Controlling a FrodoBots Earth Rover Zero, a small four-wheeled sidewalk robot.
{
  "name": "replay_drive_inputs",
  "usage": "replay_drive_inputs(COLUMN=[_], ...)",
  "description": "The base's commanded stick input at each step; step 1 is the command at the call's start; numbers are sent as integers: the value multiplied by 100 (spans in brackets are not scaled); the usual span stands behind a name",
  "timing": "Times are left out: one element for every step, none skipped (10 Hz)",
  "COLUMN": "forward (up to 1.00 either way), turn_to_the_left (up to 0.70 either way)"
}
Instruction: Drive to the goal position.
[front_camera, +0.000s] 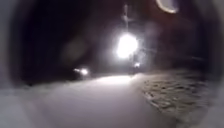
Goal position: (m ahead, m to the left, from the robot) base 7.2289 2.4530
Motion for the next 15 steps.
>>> replay_drive_inputs(forward=[100, 100, 100, 100, 100, 100, 100, 100, 100, 100, 100, 100, 100, 100, 100], turn_to_the_left=[0, 0, -8, -30, -28, 0, 0, 0, 0, 0, 0, 0, 0, 0, 0])
